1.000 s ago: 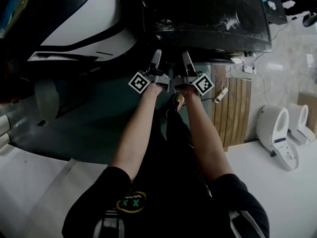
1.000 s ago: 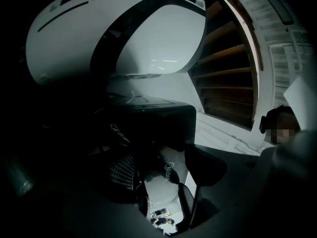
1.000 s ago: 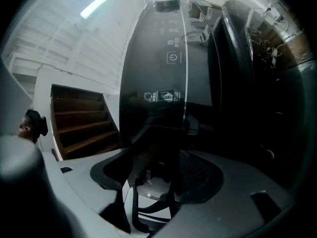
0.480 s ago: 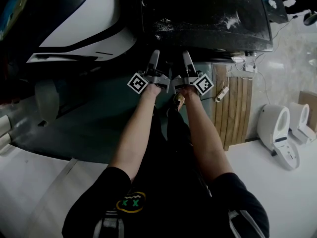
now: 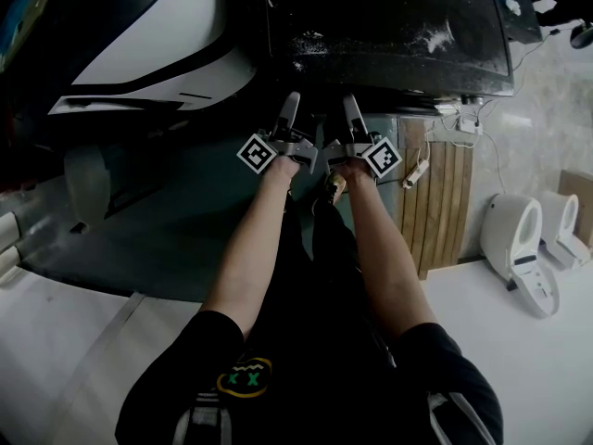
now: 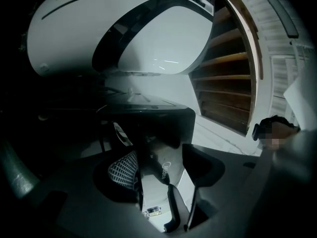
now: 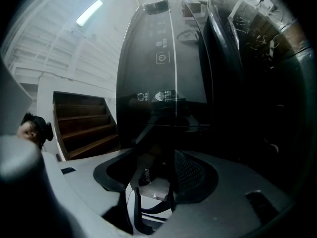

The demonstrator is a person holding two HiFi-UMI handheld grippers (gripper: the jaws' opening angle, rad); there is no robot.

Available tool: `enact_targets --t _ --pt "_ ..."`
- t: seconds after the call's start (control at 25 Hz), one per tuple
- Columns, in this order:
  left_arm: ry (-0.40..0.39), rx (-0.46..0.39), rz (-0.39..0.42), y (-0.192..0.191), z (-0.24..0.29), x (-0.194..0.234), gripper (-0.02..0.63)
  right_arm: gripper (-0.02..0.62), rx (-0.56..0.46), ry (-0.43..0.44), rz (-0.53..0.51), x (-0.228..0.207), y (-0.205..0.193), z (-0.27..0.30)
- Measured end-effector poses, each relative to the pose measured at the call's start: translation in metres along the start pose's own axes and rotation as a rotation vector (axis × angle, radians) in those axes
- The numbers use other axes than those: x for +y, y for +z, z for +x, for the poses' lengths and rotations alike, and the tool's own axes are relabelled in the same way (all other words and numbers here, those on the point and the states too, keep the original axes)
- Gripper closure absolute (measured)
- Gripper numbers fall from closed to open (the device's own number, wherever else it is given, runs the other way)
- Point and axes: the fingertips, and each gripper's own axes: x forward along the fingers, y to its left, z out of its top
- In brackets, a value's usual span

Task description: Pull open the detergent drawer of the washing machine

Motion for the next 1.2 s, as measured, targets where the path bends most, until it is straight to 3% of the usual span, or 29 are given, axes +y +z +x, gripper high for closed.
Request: enact_targets --t 0.2,0.4,0.68,0.84,1.2 --pt "-0.002 -0.022 -0.009 0.002 0.0 -0.001 0.324 0.339 -0.018 0.039 0.015 0.001 -0.001 0.003" --pt "-0.041 0.023 -0.006 -0.001 0.0 -0.005 0.288 0.33 0.017 0.079 -0.01 0.005 0.0 0.002" --pt "-0.054 0.049 -0.027 -0.002 -0.003 -0.007 0.29 0.337 0.038 0.078 -0.018 0.004 -0.003 -0.001" --pt "-0.061 0.078 -0.02 -0.008 -0.016 -0.006 0.351 0.382 0.032 0.071 -0.014 0.003 -0.006 -0.015" --pt "-0.068 0.103 -0.046 -0.018 -0.036 -0.015 0.328 0.38 0.048 0.062 -0.012 0.007 -0.013 -0.037"
